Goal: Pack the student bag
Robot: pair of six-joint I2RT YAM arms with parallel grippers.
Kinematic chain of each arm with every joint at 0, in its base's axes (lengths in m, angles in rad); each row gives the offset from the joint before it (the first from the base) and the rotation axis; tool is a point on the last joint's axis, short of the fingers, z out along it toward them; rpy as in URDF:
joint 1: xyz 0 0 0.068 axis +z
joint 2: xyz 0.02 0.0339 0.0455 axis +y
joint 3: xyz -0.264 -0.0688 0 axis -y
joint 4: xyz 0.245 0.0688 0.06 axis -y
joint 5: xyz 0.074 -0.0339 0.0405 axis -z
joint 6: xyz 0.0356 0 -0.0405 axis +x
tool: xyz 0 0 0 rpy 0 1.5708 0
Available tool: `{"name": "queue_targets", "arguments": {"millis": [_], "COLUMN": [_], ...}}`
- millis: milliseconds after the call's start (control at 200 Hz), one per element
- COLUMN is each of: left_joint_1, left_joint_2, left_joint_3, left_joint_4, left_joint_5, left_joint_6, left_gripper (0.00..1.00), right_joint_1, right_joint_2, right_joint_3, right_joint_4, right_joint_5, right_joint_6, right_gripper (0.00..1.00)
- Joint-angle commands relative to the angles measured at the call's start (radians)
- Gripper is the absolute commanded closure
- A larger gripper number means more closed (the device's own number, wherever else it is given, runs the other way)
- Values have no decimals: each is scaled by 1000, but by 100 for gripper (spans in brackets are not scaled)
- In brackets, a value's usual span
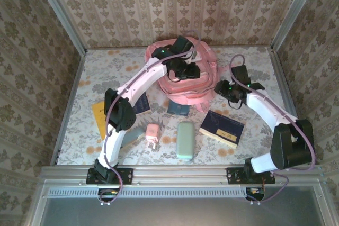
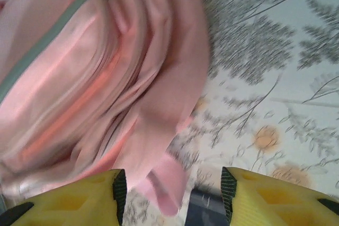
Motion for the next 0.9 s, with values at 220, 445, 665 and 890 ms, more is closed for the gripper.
{"name": "queue_targets", "arguments": {"millis": [220,445,665,890], "left_joint_1": [72,135,415,558], "left_joint_2": [-508,-650,-837,-935], "left_joint_3": [-678,-918,-1074,-1102], "left_joint_4": [-4,-77,-1,28], "left_joint_5": [-237,-333,-241,-201], "left_joint_6": [15,-57,-98,-77], "left_gripper": [46,44,42,42], "right_joint_1": [473,669,836,898], "right_joint_2": [-121,-50,185,402], "right_joint_3": [-41,30,277,511], "right_joint_4": [-229,-240,-291,-410], "right_joint_5": [219,260,255,283], "right_joint_6": [-46,155,362,559], "right_gripper": [12,11,9,9]}}
